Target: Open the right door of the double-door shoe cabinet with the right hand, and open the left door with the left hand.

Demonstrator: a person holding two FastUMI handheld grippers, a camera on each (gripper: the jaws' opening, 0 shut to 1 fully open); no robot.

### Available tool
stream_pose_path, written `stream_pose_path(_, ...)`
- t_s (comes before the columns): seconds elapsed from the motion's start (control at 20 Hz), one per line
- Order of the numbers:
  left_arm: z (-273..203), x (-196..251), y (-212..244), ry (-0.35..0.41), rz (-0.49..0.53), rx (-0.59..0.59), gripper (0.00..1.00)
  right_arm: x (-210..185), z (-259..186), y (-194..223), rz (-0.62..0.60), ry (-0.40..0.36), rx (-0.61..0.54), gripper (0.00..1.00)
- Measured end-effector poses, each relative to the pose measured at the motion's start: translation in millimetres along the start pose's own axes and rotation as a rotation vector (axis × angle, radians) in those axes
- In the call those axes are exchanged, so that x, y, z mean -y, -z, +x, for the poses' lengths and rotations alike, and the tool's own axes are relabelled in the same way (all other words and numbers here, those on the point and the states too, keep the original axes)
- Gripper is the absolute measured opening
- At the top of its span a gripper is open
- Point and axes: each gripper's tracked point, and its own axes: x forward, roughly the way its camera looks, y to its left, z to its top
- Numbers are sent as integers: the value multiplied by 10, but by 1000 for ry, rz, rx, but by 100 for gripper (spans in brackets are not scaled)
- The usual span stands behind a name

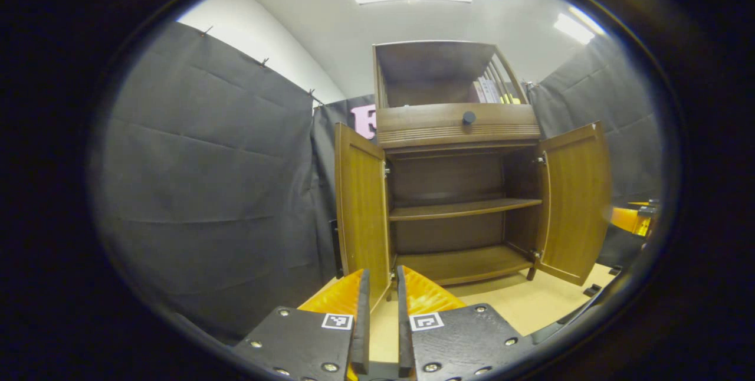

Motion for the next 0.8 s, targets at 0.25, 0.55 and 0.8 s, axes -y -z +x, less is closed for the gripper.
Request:
stream_pose_path(0.25,-54,34,12,-12,15,19,29,-14,-82,99,-7,-2,-10,94)
stream_pose_path(0.55,-261,75,41,-24,13,3,75,27,-73,62,-5,4,-3,94)
stream_pose_path(0.8,-275,118,21,-24,8,22,100,46,-58,37,1,2,0,94)
